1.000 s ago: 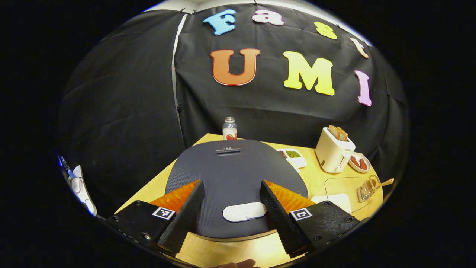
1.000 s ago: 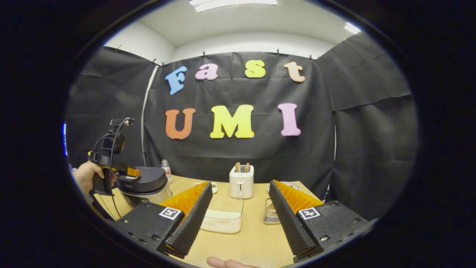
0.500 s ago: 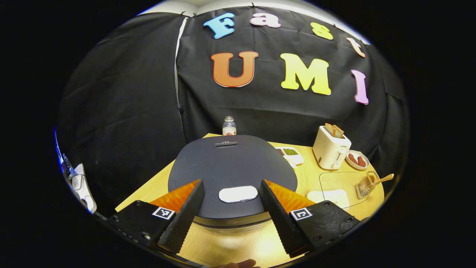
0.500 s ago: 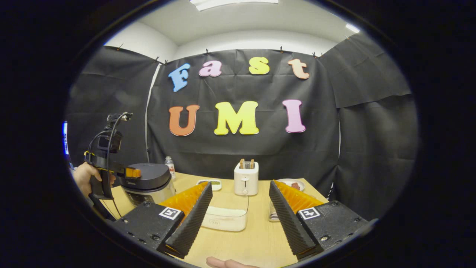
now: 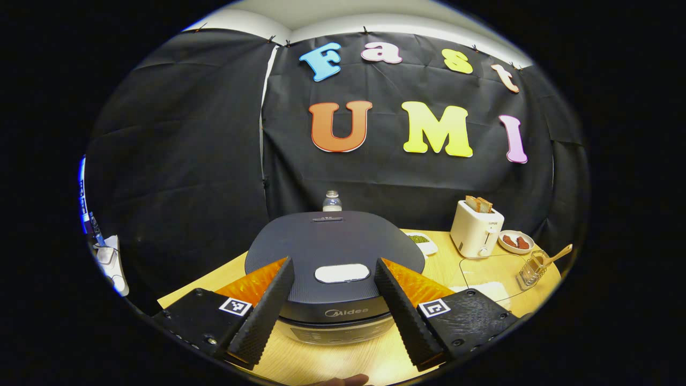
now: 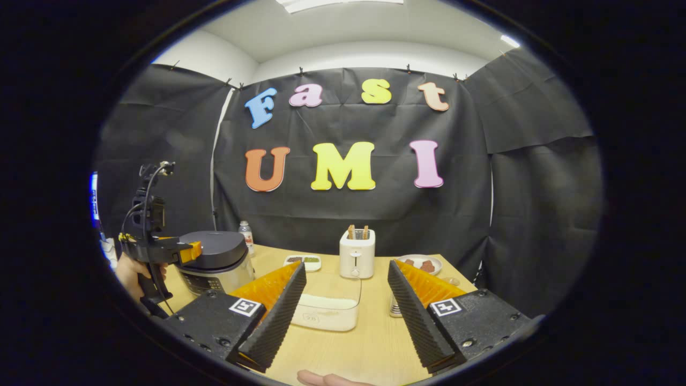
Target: Close the left gripper, press the button to open the rice cooker; take a wooden spoon from the chopstick holder with the right hand, scoop a spoonful of rice and pour it into the rice cooker, then put the wooden spoon back into the chopstick holder.
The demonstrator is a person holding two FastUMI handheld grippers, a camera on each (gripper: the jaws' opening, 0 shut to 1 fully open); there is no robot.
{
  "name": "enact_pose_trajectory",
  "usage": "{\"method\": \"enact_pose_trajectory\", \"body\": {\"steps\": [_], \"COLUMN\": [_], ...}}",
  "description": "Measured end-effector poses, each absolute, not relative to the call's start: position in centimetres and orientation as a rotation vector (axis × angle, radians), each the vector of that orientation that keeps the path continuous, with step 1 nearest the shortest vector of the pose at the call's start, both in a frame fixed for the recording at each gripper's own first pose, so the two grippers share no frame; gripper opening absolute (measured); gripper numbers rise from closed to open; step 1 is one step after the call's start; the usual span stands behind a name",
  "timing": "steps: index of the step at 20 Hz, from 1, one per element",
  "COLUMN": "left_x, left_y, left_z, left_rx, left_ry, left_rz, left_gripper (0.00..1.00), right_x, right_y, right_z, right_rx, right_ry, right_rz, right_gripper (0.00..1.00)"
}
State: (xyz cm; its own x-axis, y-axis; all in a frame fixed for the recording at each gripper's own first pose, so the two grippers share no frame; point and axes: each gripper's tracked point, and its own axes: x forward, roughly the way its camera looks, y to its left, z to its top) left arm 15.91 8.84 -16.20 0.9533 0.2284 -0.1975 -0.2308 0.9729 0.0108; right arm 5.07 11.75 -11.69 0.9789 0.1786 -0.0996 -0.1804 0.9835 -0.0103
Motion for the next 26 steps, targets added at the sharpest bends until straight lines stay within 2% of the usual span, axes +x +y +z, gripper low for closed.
{"method": "enact_pose_trajectory", "body": {"steps": [6,7,8,15,16,17,19,20,21,26], "left_x": [15.9,16.0,16.0,15.6,15.3,14.9,13.8,13.7,13.2,9.8], "left_y": [8.8,8.9,8.7,8.2,7.9,7.4,7.1,6.7,6.6,5.2], "left_z": [-17.3,-17.0,-17.3,-16.5,-16.1,-15.6,-13.8,-12.6,-11.9,-8.6], "left_rx": [-0.009,-0.002,-0.001,-0.026,-0.028,-0.036,-0.039,-0.029,-0.022,-0.004], "left_ry": [0.152,0.126,0.124,0.120,0.125,0.125,0.094,0.079,0.075,0.062], "left_rz": [0.246,0.248,0.247,0.218,0.204,0.188,0.175,0.172,0.172,0.157], "left_gripper": [1.00,0.98,0.98,0.96,1.00,0.95,0.94,0.95,0.94,0.95], "right_x": [5.2,5.0,4.9,4.8,4.8,4.7,4.4,4.1,4.0,2.9], "right_y": [12.3,12.3,12.3,12.0,12.0,11.8,11.5,11.4,11.4,11.1], "right_z": [-12.0,-11.9,-11.8,-11.5,-11.4,-11.2,-10.8,-10.6,-10.5,-9.0], "right_rx": [-0.029,-0.027,-0.028,-0.042,-0.045,-0.049,-0.054,-0.057,-0.059,-0.072], "right_ry": [0.109,0.104,0.101,0.100,0.096,0.091,0.079,0.073,0.071,0.037], "right_rz": [0.191,0.191,0.191,0.176,0.173,0.167,0.146,0.141,0.139,0.117], "right_gripper": [0.99,0.96,0.99,0.99,0.99,0.99,0.99,0.96,0.99,0.99]}}
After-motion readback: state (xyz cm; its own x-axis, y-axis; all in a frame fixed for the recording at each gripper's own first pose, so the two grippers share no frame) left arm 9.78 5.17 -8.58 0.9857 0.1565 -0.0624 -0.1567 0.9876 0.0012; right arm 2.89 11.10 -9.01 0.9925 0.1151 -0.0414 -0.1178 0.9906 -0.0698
